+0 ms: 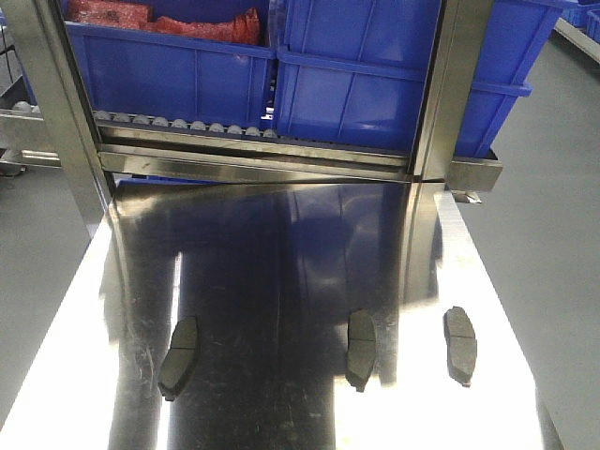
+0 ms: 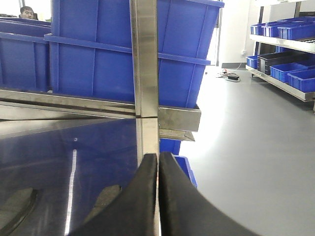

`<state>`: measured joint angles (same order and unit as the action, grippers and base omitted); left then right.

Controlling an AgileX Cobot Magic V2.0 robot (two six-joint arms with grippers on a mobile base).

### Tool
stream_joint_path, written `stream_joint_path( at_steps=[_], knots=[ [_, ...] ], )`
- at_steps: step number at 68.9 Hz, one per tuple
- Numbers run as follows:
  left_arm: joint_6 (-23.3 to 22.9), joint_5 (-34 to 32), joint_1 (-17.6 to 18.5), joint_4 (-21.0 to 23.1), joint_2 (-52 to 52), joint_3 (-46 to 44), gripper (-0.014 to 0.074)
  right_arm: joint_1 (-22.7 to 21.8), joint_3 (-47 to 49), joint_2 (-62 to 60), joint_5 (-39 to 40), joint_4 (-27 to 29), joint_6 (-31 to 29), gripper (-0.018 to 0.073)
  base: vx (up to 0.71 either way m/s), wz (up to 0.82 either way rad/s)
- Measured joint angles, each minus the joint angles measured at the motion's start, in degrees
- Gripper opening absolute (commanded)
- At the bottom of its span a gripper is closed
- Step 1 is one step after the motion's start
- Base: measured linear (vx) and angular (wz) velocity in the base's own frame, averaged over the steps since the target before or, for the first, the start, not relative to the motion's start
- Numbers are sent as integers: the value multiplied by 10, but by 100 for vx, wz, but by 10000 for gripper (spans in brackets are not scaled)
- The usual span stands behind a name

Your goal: Move and align brake pads A on conveyor

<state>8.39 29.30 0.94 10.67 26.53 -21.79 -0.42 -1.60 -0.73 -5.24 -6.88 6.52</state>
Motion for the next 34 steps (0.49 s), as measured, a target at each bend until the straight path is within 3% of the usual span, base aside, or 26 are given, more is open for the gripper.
stream_joint_path(
  at_steps=[34],
  knots=[
    [0, -1, 0, 0, -8, 0, -6, 0, 0, 0, 0, 0, 0, -11, 0, 0]
  ],
)
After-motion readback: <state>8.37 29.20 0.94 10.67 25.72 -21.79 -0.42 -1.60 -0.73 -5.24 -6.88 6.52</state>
